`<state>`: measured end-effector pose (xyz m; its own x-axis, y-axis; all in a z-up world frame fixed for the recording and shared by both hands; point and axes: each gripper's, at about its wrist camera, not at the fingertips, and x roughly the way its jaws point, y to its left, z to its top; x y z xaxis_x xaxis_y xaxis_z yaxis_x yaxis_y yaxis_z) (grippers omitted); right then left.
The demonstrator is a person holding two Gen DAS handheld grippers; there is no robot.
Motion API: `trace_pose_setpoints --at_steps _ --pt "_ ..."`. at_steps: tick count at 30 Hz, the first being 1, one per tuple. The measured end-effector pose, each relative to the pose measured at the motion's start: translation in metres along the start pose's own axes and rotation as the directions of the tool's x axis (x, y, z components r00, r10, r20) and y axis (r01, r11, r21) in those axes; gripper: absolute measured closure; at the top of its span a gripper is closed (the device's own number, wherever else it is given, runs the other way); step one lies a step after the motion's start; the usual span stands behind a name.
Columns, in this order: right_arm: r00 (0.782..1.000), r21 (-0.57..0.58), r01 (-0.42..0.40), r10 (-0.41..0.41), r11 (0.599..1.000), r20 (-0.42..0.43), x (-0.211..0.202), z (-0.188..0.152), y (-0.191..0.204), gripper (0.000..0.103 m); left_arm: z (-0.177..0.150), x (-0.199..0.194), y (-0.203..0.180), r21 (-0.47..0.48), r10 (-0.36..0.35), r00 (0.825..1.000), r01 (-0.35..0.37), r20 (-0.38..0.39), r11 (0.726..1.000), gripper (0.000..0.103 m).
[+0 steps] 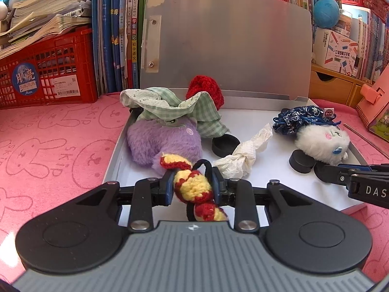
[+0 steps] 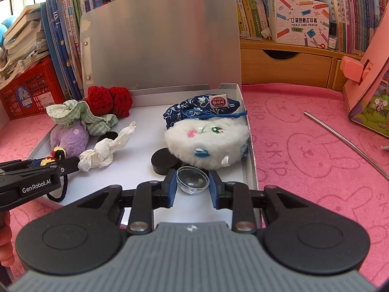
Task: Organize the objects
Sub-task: 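Lower the snake toy and clear dome into the box and open both grippers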
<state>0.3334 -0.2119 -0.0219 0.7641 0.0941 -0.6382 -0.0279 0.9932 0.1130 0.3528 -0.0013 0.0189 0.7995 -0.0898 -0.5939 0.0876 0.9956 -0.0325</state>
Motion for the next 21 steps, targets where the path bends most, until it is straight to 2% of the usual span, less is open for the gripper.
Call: trace_pose_setpoints --at_steps 2,3,4,5,8,11,14,21 --pt "1.000 -0.008 0.002 -0.002 1.000 0.008 -0.002 -0.002 0.001 0.064 -0.001 -0.001 -0.002 0.023 0.008 1.000 -0.008 -0.009 1.000 0.061" --pt "1.000 -0.010 0.007 -0.006 1.000 0.014 -0.004 -0.003 0.002 0.051 -0.002 -0.003 -0.002 0.027 0.009 1.000 -0.009 -0.009 1.000 0.057" --pt "1.000 -0.012 0.004 -0.004 1.000 0.022 -0.006 -0.004 0.002 0.047 -0.003 -0.006 -0.003 0.028 0.009 1.000 -0.009 -0.005 1.000 0.047" --pt "1.000 -0.012 0.006 -0.006 1.000 0.027 -0.009 -0.004 0.003 0.045 -0.004 -0.009 -0.003 0.030 0.008 1.000 -0.008 0.002 1.000 0.036" --pt "0.999 -0.015 0.016 -0.015 1.000 0.049 -0.016 -0.004 0.003 0.038 -0.005 -0.022 -0.006 0.061 0.007 0.999 -0.009 0.035 0.998 0.018" --pt "0.998 -0.013 0.019 -0.018 1.000 0.066 -0.026 -0.005 0.003 0.036 -0.006 -0.037 -0.009 0.078 0.004 0.998 -0.009 0.060 0.997 0.007" --pt "0.996 -0.017 0.023 -0.021 1.000 0.091 -0.039 -0.010 0.005 0.034 -0.009 -0.050 -0.010 0.068 0.013 0.997 -0.018 0.071 0.998 0.003" --pt "0.992 -0.056 0.036 -0.029 0.998 0.122 -0.062 -0.026 0.014 0.032 -0.019 -0.064 -0.010 0.046 -0.003 0.999 0.000 0.051 0.999 0.002"
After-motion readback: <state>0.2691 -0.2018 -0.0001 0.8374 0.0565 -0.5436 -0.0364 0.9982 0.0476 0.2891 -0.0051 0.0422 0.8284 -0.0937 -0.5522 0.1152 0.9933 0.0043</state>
